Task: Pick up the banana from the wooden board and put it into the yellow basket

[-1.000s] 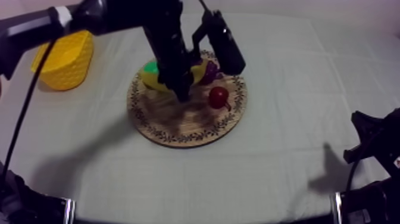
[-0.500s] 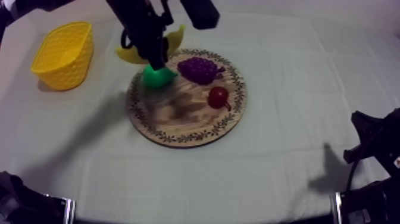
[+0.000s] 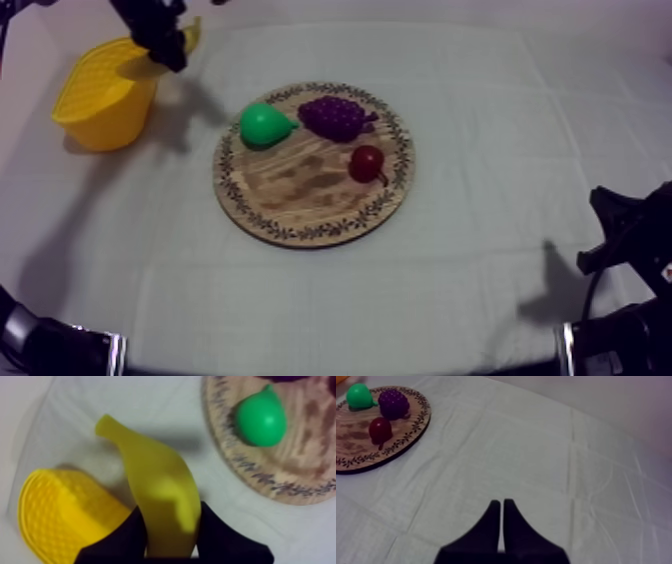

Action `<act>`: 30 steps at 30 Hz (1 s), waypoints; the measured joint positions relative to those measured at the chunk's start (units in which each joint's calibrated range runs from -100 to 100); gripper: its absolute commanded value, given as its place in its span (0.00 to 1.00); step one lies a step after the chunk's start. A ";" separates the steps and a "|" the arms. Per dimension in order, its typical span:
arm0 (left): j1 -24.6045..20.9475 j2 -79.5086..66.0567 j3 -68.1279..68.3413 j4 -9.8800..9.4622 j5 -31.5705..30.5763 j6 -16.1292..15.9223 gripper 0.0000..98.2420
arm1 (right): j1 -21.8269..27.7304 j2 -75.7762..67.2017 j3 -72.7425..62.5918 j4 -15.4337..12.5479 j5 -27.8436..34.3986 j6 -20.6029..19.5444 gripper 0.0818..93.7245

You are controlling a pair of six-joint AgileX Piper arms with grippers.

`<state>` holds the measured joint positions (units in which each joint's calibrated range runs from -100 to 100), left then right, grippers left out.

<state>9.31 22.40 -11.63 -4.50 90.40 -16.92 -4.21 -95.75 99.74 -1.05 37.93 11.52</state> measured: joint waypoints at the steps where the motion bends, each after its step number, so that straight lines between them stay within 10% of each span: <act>1: -1.29 0.43 -0.98 0.00 -0.10 -0.36 0.33 | 0.00 0.00 0.00 0.00 0.00 0.00 0.00; 14: -14.17 6.44 -8.13 0.01 -2.07 -2.71 0.34 | -0.05 0.00 0.00 0.00 0.00 -0.03 0.00; 30: -15.67 5.46 1.08 3.72 -9.75 0.24 0.63 | -0.14 0.00 0.00 0.00 0.00 -0.04 0.00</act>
<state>-6.36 27.86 -10.55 -0.78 80.65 -16.67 -4.35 -95.75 99.74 -1.05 37.93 11.48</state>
